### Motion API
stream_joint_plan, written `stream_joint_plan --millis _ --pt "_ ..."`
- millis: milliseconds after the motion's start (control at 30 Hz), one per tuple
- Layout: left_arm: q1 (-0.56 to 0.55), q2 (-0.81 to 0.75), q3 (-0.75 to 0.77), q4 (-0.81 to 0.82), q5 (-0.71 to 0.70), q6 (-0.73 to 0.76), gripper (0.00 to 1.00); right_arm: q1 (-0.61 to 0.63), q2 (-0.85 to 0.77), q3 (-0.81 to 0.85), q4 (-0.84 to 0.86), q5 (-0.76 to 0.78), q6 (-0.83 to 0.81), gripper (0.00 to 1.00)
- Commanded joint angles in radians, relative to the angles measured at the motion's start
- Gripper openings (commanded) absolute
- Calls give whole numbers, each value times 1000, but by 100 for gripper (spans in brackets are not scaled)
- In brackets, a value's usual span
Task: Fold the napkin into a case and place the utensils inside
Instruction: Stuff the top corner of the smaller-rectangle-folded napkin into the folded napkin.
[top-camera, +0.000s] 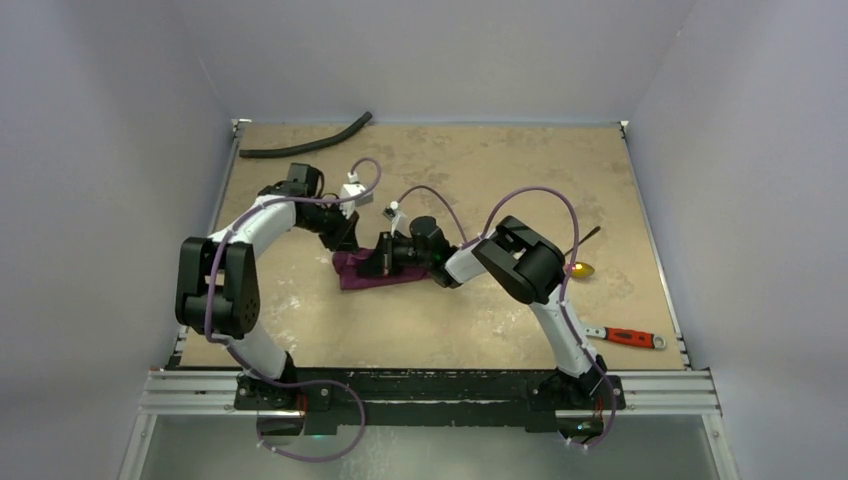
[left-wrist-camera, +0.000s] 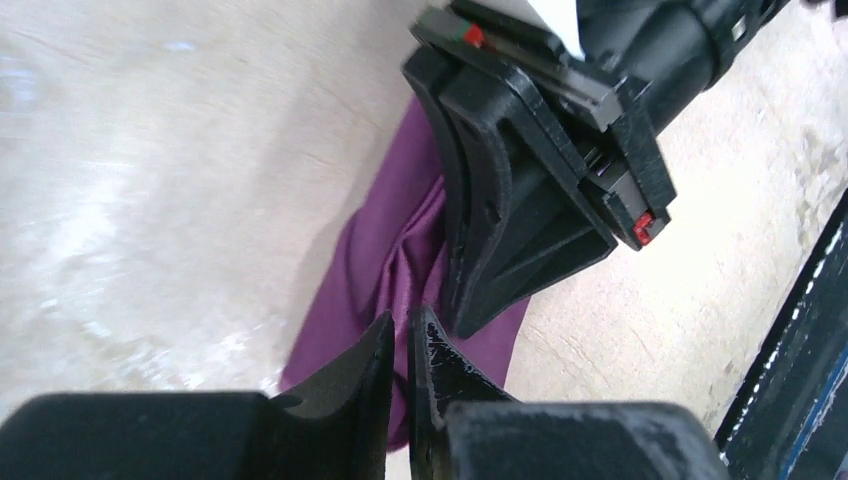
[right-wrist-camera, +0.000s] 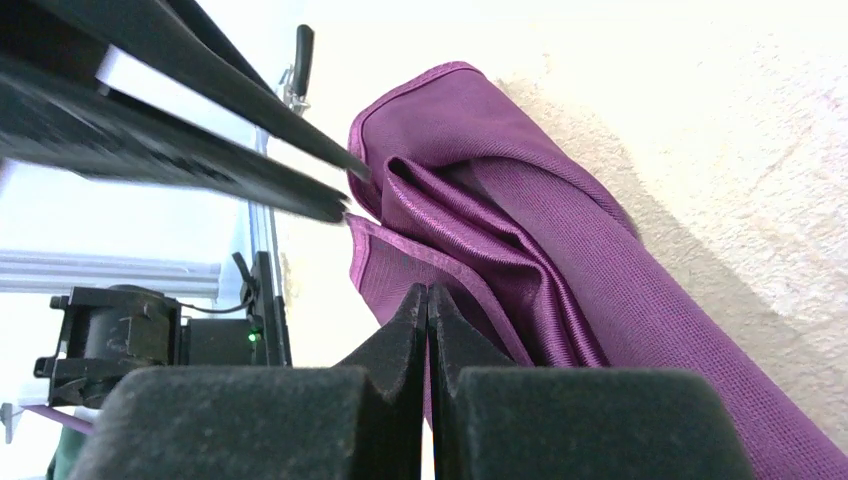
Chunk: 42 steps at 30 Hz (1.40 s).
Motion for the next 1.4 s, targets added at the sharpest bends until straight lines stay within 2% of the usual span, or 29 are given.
stream_joint_plan --millis 0,300,433,700,1000,1200,1367 --pt "38 -99 79 -57 29 -15 11 3 38 24 -11 27 -6 0" --pt "40 -130 -81 47 -142 38 13 10 -8 8 -113 93 -51 0" --pt "41 -104 -110 99 -151 20 18 12 -24 30 -168 98 -66 0" --pt "39 -43 -105 131 -145 17 17 19 -47 77 -245 86 -81 0" --pt "38 -15 -135 169 -215 12 20 26 -26 124 -210 56 -35 0" --pt "37 -21 -122 126 -131 14 13 40 4 171 -215 59 -12 0" --pt "39 -25 -62 13 -18 29 20 46 25 165 -237 78 -7 0"
